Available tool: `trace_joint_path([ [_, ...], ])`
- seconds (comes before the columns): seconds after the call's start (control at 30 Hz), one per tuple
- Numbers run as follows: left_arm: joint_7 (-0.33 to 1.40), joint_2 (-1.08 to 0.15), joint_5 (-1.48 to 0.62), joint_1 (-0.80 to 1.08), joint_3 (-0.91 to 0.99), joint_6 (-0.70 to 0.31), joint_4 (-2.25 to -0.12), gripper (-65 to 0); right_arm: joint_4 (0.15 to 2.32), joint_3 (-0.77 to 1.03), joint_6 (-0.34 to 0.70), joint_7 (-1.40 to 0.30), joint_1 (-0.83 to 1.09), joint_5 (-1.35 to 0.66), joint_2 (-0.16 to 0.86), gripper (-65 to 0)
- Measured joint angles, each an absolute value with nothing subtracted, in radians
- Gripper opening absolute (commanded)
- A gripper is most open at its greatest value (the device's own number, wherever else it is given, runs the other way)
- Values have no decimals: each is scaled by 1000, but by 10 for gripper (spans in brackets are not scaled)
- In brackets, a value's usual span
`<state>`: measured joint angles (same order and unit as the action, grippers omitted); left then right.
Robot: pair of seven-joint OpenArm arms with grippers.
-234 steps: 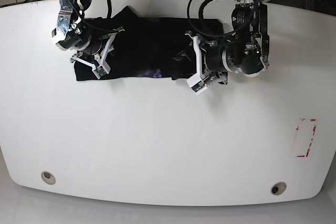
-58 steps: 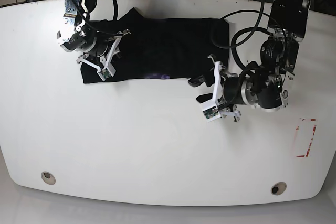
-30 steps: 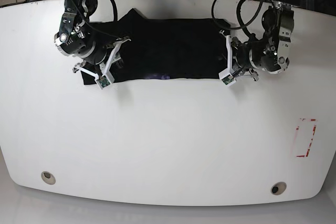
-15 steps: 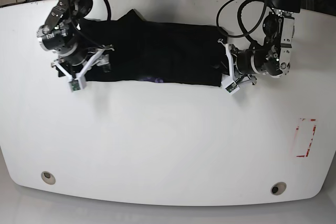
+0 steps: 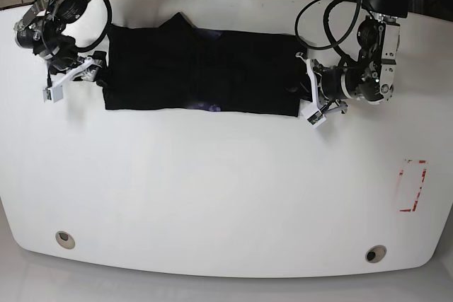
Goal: Layout the t-shirt on the table in an organized manner, then fold the t-shirt properly
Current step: 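Move the right gripper to the t-shirt's other end and grasp it, then fold the grasped end with the right gripper toward the left gripper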
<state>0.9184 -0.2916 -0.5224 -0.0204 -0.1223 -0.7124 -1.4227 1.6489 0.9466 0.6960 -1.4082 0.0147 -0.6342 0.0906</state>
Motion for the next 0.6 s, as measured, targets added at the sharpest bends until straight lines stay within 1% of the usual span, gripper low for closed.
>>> trace_joint_path([
  [0.1,918,-292,-522,-20,-122,-712,-1423,-525,1575,962,695,-1411,19,-644,105,-152],
  [0.23,918,-292,-522,-20,-122,-712,-1423,-525,1508,958,699,-1389,26,-710,113,-152],
  [0.43,918,-292,-524,-20,-122,-712,-1423,-525,1504,950,699,-1369,29,-718,89,-152],
  [0.6,918,-292,-525,-20,-122,-712,-1423,-525,1506,871,700,-1361,31,-738,68,-154],
])
